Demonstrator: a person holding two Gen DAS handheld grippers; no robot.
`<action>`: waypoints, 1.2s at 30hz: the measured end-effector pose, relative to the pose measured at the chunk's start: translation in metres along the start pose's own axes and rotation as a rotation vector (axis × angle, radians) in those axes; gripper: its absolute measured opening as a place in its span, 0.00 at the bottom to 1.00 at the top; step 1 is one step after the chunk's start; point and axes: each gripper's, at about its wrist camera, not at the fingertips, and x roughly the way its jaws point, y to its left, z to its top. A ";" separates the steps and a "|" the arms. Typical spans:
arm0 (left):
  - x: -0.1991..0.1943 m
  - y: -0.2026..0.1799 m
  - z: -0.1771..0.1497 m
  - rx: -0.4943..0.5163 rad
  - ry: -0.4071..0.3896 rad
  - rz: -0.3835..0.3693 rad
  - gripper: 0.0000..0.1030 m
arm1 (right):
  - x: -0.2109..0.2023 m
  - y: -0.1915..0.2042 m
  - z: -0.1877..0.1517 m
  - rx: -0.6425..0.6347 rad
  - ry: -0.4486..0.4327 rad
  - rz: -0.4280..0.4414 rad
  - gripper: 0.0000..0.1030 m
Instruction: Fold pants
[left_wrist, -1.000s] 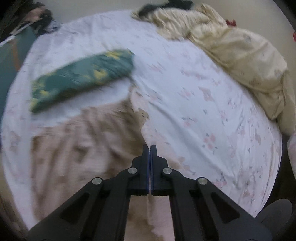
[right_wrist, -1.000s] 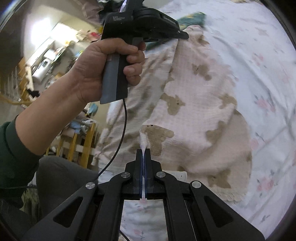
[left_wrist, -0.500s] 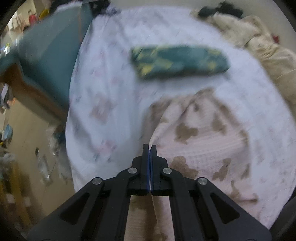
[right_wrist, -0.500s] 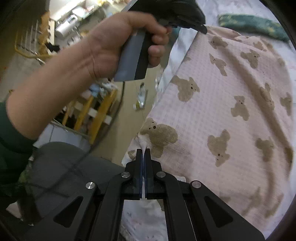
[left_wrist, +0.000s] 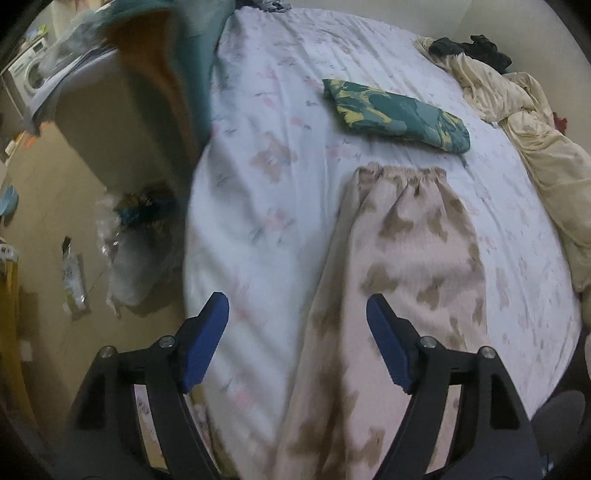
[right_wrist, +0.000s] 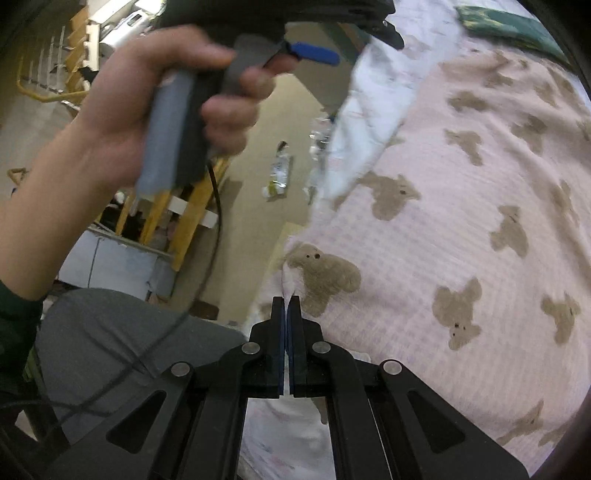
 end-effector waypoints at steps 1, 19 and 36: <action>-0.007 0.006 -0.008 0.004 0.004 0.005 0.72 | 0.009 0.007 0.001 -0.004 0.002 0.009 0.00; 0.026 -0.021 -0.158 0.165 0.453 -0.032 0.77 | -0.070 -0.069 -0.062 0.183 -0.144 -0.100 0.58; -0.001 -0.070 -0.196 0.187 0.445 0.084 0.02 | -0.057 -0.164 -0.117 0.531 -0.081 -0.040 0.03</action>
